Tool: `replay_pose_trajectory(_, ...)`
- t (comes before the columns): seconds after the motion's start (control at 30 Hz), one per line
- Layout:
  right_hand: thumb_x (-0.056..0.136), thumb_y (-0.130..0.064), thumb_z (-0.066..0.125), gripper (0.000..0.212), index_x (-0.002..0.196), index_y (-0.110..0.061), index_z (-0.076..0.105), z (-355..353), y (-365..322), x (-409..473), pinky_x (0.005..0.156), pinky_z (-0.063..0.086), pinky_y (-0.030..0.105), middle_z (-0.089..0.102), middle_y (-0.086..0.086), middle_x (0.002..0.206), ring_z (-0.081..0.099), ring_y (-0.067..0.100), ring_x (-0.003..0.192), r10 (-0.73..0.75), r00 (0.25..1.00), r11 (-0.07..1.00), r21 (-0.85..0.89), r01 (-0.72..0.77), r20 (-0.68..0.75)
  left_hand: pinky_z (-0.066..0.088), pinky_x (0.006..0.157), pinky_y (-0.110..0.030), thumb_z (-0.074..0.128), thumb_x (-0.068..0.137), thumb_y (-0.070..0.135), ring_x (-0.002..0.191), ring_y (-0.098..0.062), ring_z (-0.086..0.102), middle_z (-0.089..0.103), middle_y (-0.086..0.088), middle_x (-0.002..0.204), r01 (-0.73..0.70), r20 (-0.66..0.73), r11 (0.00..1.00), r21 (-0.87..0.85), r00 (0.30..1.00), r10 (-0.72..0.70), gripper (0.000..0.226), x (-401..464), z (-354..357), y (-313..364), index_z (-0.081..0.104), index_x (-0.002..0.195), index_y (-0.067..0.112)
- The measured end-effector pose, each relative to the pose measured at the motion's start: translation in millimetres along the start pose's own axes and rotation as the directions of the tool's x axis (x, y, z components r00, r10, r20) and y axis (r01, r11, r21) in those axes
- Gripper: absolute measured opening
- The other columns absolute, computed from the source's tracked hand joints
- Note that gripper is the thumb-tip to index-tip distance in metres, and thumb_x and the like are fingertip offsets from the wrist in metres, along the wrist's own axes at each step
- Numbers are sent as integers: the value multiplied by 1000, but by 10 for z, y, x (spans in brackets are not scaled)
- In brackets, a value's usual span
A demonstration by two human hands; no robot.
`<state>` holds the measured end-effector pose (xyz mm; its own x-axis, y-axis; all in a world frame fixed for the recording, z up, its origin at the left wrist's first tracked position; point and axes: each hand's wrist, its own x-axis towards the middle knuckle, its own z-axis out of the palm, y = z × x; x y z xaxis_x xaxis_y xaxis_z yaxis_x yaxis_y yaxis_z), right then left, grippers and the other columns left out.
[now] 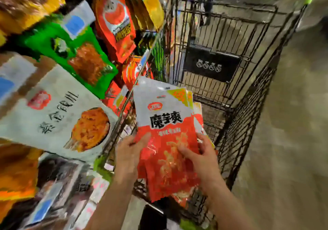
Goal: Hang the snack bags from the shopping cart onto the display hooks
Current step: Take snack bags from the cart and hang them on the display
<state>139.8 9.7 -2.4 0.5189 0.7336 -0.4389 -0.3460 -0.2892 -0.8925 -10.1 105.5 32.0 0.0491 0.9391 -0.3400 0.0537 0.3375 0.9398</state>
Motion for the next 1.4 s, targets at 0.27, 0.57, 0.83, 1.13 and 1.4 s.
replay_pose_trajectory(0.27,54,-22,91,39,82,-17,66,406,-552,-943,53,46,28,67,15,78,58,25,63,-114,918,987,-65,149,379,40,49,-22,64,72,35,48,-11,53,64,-5,58,-173,-245,946,-275,964,105,29,-1350,-867,396,64,64,8)
replay_pose_trajectory(0.57,57,-15,82,28,81,-20,69,1659,-304,-2167,52,47,23,72,13,80,61,22,59,-2,545,976,-118,185,838,46,57,-18,59,78,29,62,-8,59,71,-2,73,-371,-702,912,-175,697,149,24,-2917,-2293,319,71,74,9)
replay_pose_trajectory(0.83,72,14,67,31,82,-12,54,2330,511,-3946,42,47,18,68,2,67,60,8,49,196,205,964,-226,138,959,48,45,-15,56,86,-5,47,-7,61,71,-5,67,-554,-930,805,-211,368,9,15,-4561,-3287,-211,68,93,1)
replay_pose_trajectory(1.13,74,8,71,25,87,-7,56,2721,1363,-5829,72,53,43,70,10,73,66,23,66,307,8,929,-302,216,952,59,56,-32,65,73,-2,59,-19,70,74,-11,77,-694,-995,713,-103,65,-81,47,-6279,-4340,-673,62,111,26)
replay_pose_trajectory(1.4,65,-3,81,36,88,-9,54,3222,1643,-6850,85,49,64,66,31,89,63,34,79,313,-86,929,-286,235,946,58,54,-28,87,49,20,60,-18,70,74,-9,75,-715,-997,699,-24,-32,-67,64,-7176,-5094,-727,66,109,25)
